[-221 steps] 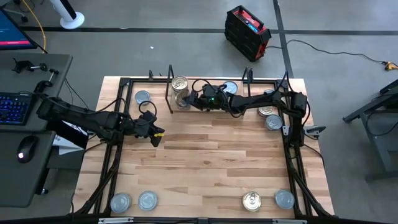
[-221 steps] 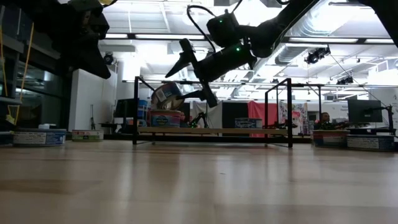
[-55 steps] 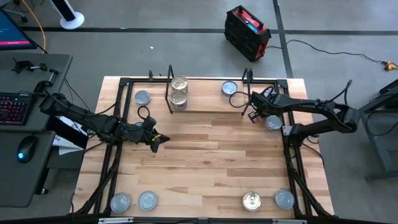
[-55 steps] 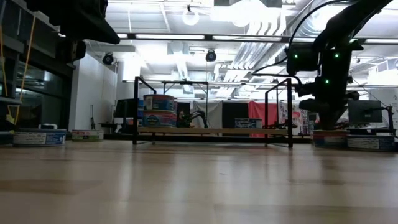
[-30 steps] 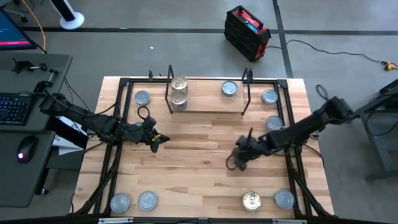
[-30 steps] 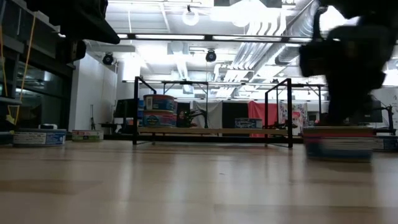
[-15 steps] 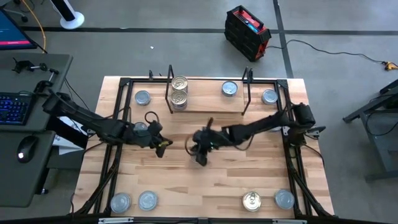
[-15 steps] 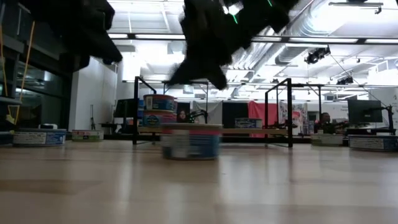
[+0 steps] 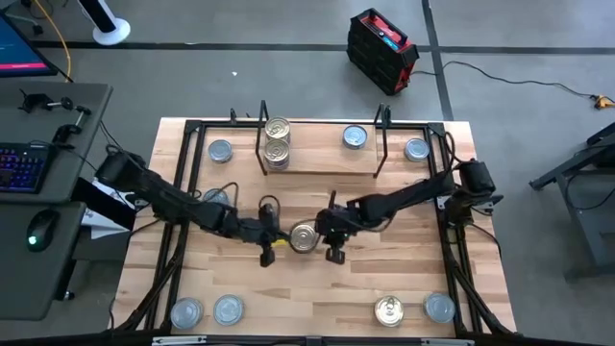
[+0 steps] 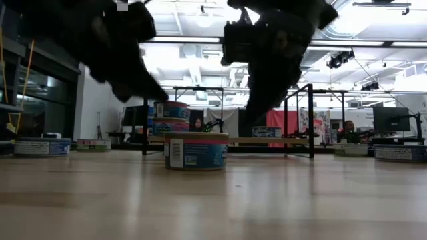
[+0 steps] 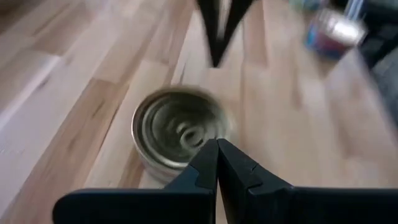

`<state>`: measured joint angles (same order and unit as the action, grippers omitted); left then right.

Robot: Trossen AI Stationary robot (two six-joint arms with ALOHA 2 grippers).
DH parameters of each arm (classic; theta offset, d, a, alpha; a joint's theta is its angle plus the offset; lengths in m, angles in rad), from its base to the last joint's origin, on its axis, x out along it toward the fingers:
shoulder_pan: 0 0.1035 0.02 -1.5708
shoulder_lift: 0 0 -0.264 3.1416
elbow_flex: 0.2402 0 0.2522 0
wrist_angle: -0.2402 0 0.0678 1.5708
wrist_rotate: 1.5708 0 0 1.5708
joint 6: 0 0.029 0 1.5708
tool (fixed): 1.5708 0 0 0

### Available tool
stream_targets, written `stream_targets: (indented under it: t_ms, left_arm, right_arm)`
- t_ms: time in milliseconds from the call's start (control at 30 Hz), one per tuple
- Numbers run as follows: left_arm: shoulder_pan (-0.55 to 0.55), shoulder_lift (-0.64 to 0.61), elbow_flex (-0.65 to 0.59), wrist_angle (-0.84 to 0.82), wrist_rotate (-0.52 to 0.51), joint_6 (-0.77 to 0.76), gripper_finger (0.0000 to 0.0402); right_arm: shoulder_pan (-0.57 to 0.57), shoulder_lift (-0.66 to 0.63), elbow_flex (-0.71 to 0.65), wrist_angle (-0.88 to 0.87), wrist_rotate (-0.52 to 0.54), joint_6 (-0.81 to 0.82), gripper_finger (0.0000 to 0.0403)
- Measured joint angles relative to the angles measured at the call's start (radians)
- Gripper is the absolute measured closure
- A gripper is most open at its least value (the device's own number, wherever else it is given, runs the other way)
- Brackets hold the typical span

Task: Stack canned seafood by type on shelf
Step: Stack the blue pink tuna can on top of the other blue pink tuna cans on the shelf

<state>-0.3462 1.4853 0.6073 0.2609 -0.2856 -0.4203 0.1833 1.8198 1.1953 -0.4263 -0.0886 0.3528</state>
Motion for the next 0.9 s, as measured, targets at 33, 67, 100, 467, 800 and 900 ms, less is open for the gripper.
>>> stream_targets:
  t_ms: [33,67,100,467,800,900]
  left_arm:
    - [0.001,0.026,0.006,0.002,-0.001,0.032,0.0401]
    - [0.004,0.045,0.008,0.002,-0.001,0.060,0.0402]
    - [0.006,0.059,0.007,0.000,-0.002,0.082,0.0402]
    - [0.041,0.160,0.011,0.060,0.001,0.194,0.0401]
    - [0.040,0.175,0.010,0.050,0.002,0.135,0.0401]
    - [0.028,0.174,0.009,0.034,0.019,0.126,0.0401]
  right_arm:
    - [0.006,0.001,-0.027,0.038,-0.001,0.023,0.0403]
    - [0.010,0.009,-0.053,0.064,-0.003,0.045,0.0403]
    - [0.011,0.017,-0.074,0.103,0.003,0.061,0.0403]
    - [-0.019,0.044,-0.143,0.260,0.104,0.078,0.0403]
    - [-0.030,0.050,-0.106,0.340,0.094,0.049,0.0403]
    - [-0.033,0.036,-0.073,0.318,0.099,0.047,0.0403]
